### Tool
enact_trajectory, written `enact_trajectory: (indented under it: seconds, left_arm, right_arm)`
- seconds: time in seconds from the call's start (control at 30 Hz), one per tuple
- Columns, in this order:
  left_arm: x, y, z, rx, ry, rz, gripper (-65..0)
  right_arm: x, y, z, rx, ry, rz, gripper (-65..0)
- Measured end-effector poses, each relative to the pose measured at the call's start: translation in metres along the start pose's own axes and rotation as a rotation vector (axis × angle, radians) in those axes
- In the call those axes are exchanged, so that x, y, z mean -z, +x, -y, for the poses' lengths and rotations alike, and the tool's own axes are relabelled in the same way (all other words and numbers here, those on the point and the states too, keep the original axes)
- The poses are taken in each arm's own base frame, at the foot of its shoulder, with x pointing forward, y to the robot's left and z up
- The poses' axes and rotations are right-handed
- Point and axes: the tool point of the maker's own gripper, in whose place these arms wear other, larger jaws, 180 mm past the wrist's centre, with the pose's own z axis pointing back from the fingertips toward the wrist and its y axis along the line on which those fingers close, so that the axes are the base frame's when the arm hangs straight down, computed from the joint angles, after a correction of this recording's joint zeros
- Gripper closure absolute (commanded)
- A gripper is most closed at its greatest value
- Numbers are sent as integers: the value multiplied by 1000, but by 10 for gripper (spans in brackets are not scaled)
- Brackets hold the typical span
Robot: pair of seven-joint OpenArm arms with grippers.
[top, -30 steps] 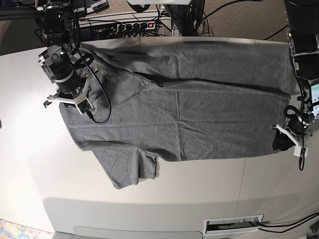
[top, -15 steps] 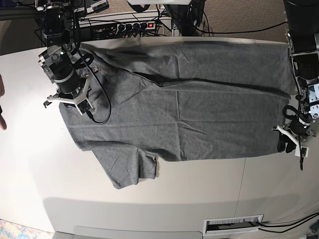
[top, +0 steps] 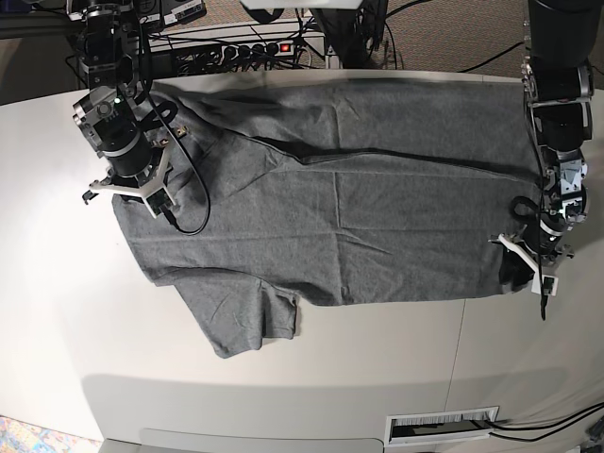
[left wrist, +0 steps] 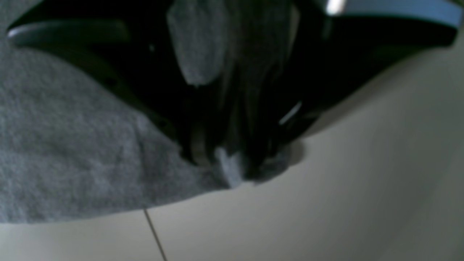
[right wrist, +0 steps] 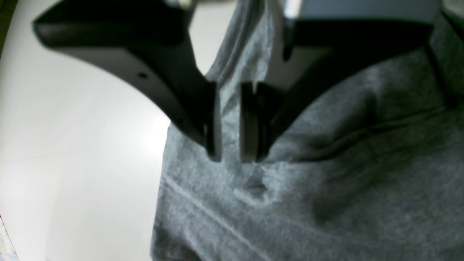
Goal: Fold the T-shirt properly
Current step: 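Grasp the folded shirt's side edge with the left gripper, then slide the right gripper along the shirt edge toward the sleeve and grasp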
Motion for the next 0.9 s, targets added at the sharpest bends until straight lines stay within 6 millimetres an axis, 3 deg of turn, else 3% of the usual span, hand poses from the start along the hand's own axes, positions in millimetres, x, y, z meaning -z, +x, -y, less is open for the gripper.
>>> enact_trajectory:
  seconds: [0.07,0.1,0.27,0.4,0.57,0.8,0.9]
  left_arm:
    - [-1,0,-2,5,1,-2,-14]
    - [-2,0,-3,7,1,-3,0]
    - [-12,6,16,8,-173,19,0]
    - [-19,19,0,13,-151,56,0]
    - [-25,27,-15,-41,-125,66,0]
    - [-26,24,-19,-54,-120,47,0]
    - [-26,23,-18,-55,-120,40,0]
  right_arm:
    - [0,0,0,0,0,0,-101]
    - [0,0,0,0,0,0,-101]
    - [0,4,1,0,-1,22,-101]
    - [1,13,7,0,-17,46,-101]
    - [4,41,25,3,-54,137,-101]
    - [58,35,60,136,-39,100,-109]
    - [78,38,78,201,-30,91,-214]
